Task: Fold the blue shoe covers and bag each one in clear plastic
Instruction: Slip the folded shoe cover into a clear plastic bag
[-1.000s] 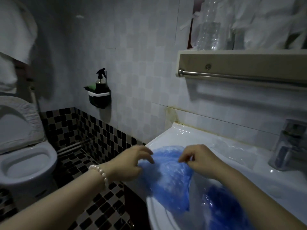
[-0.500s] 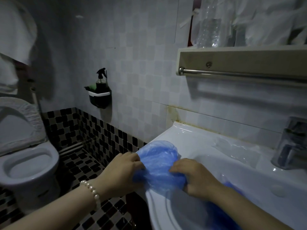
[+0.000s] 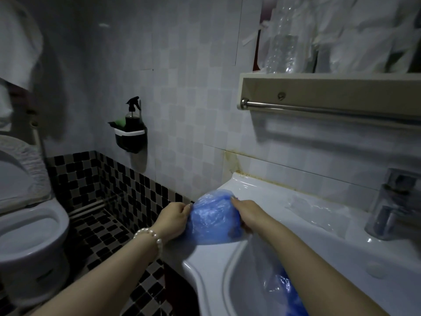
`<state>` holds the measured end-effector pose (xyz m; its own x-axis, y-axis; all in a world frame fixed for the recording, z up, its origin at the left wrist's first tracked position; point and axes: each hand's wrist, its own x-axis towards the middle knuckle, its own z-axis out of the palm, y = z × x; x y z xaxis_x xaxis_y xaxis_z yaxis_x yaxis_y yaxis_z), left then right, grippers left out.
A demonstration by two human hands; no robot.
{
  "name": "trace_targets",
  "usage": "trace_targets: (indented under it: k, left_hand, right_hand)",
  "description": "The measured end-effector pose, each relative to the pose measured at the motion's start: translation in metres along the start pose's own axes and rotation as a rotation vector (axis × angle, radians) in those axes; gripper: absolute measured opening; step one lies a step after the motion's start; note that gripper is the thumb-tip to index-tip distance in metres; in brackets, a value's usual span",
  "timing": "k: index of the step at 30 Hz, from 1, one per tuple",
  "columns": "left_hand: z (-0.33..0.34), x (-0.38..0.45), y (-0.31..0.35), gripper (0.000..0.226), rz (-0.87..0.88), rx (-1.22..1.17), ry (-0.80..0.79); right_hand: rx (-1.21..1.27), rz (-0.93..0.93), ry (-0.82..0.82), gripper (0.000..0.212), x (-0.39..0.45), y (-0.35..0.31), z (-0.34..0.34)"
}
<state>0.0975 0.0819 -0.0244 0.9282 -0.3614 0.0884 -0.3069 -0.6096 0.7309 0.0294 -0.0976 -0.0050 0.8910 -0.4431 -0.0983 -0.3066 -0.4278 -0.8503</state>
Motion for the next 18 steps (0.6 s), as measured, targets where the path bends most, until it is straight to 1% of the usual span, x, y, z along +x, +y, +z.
trace_targets:
  k: [3, 4, 6, 9, 12, 14, 16, 18]
  left_hand:
    - [0.003, 0.009, 0.002, 0.039, -0.020, 0.117, 0.035]
    - [0.004, 0.010, 0.004, 0.038, -0.031, 0.148, 0.040]
    - [0.007, 0.013, 0.004, 0.037, -0.049, 0.220, 0.038]
    - [0.011, 0.015, 0.004, 0.038, -0.030, 0.404, 0.067]
    - [0.011, 0.013, 0.007, 0.041, 0.031, 0.725, 0.131]
    - [0.009, 0.012, 0.006, 0.039, 0.059, 0.898, 0.161]
    - [0.006, 0.012, 0.004, 0.032, 0.101, 0.971, 0.221]
    - [0.004, 0.016, 0.001, 0.026, 0.236, 0.936, 0.317]
  right_hand:
    - [-0.304, -0.007, 0.163, 0.049, 0.004, -0.001, 0.008]
    - [-0.403, -0.001, 0.208, 0.049, 0.003, 0.001, 0.010]
    - [-0.521, 0.031, 0.257, 0.044, 0.002, 0.003, 0.015]
    - [-0.699, 0.045, 0.253, 0.035, 0.003, 0.001, 0.021]
    - [-0.858, 0.027, 0.242, 0.032, 0.006, 0.001, 0.025]
    - [-0.924, 0.008, 0.232, 0.033, 0.008, 0.002, 0.027]
    - [-0.972, -0.013, 0.237, 0.035, 0.009, 0.002, 0.029]
    - [-1.010, -0.036, 0.247, 0.035, 0.009, 0.002, 0.030]
